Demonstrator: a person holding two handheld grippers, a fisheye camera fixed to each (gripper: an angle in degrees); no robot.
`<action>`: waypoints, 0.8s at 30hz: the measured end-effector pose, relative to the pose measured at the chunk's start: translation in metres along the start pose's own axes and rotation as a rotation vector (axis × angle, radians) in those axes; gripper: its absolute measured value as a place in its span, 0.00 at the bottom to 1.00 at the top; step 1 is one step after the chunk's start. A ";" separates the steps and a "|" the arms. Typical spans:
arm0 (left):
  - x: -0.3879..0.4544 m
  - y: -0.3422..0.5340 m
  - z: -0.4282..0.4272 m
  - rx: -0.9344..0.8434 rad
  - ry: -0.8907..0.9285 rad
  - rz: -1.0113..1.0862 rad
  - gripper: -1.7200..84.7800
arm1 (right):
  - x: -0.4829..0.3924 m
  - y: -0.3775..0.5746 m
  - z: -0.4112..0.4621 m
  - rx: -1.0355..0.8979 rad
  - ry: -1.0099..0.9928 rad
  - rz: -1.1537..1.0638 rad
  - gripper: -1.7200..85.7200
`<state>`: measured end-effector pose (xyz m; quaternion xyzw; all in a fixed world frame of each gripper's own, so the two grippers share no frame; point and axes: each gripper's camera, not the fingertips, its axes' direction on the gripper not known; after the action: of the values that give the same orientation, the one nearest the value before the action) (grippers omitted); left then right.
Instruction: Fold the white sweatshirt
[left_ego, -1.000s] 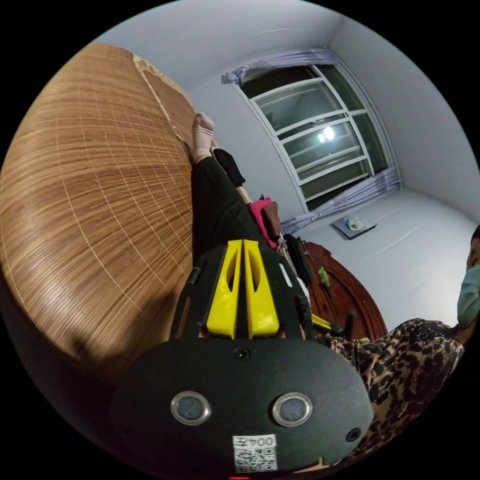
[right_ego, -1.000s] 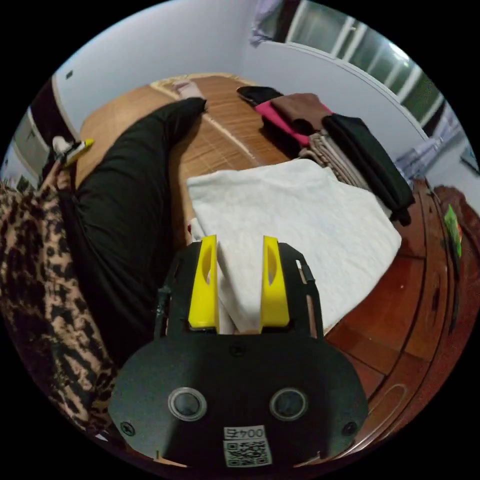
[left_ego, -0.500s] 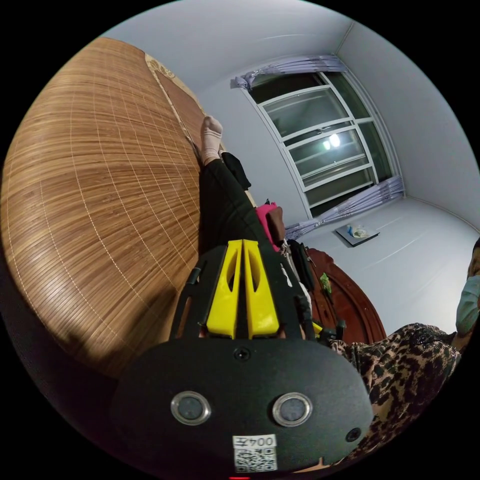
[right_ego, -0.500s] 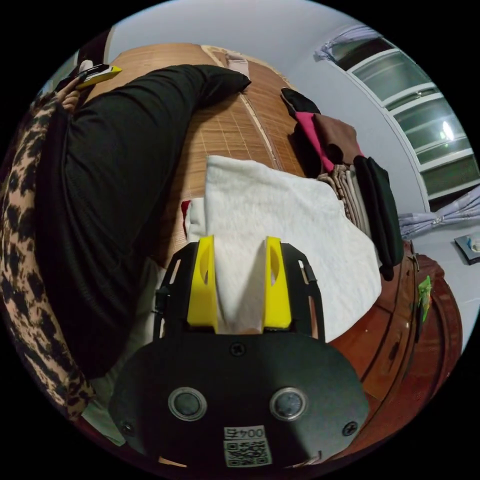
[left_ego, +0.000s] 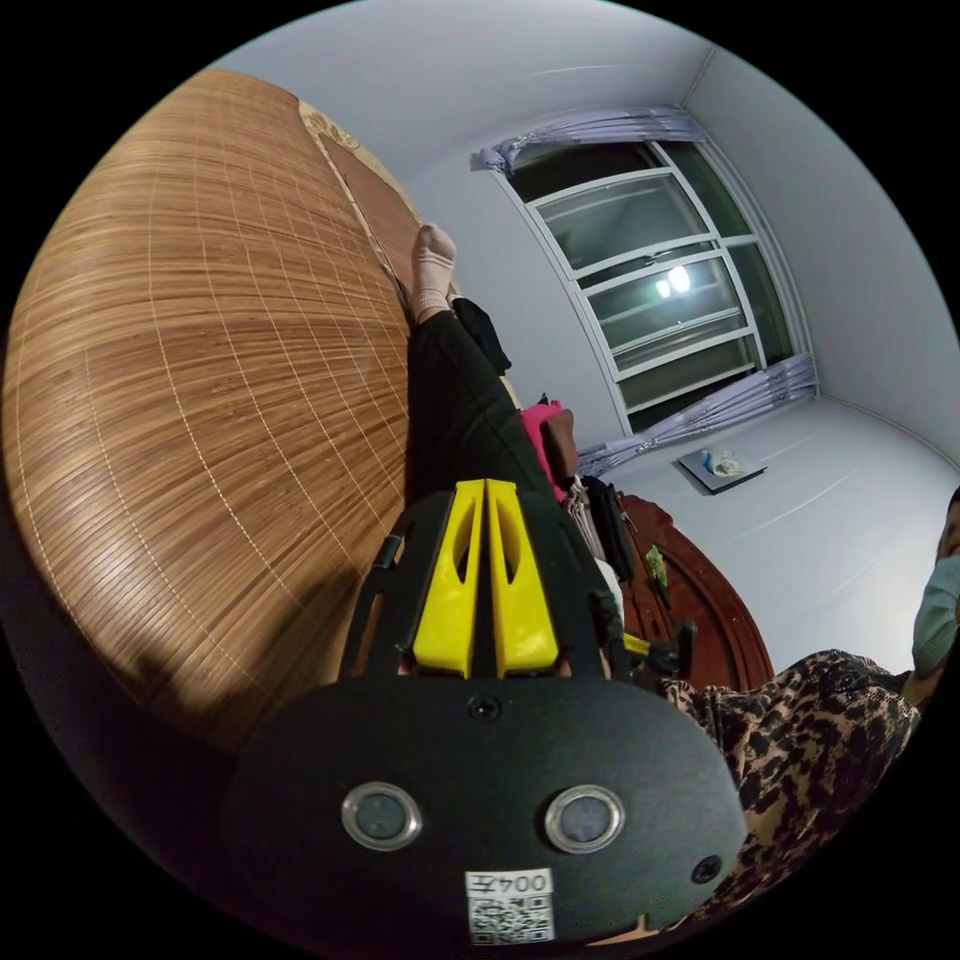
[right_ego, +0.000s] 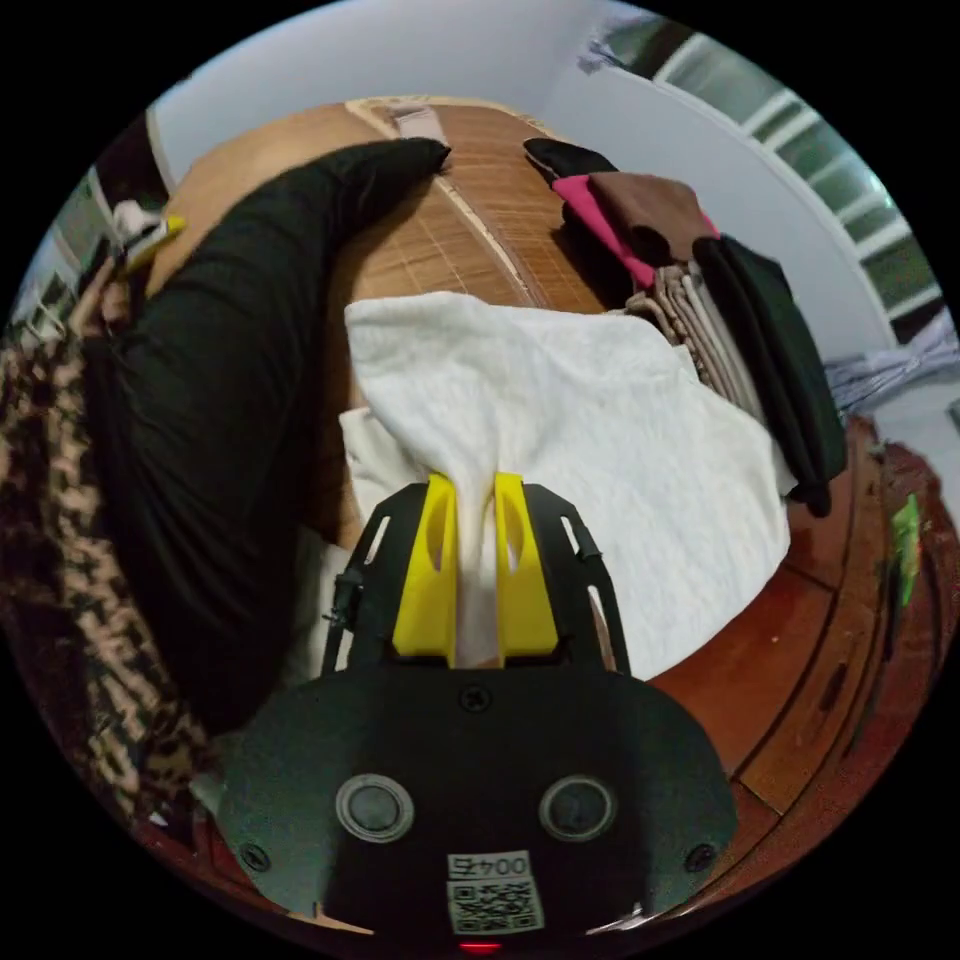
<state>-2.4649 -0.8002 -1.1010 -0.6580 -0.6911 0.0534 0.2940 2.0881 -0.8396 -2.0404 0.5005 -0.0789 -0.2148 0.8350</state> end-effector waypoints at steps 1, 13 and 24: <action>0.000 -0.001 0.000 0.000 0.001 0.000 0.02 | 0.012 0.000 -0.008 0.004 -0.053 0.020 0.09; 0.007 -0.004 0.013 -0.031 -0.009 -0.003 0.03 | 0.020 -0.006 -0.002 -0.061 -0.239 -0.008 0.15; 0.052 -0.008 0.011 0.021 0.035 0.112 0.02 | 0.081 -0.016 -0.079 0.053 -0.263 0.023 0.15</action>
<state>-2.4756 -0.7490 -1.0892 -0.6934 -0.6473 0.0656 0.3096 2.1835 -0.8182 -2.0994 0.4889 -0.1991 -0.2669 0.8063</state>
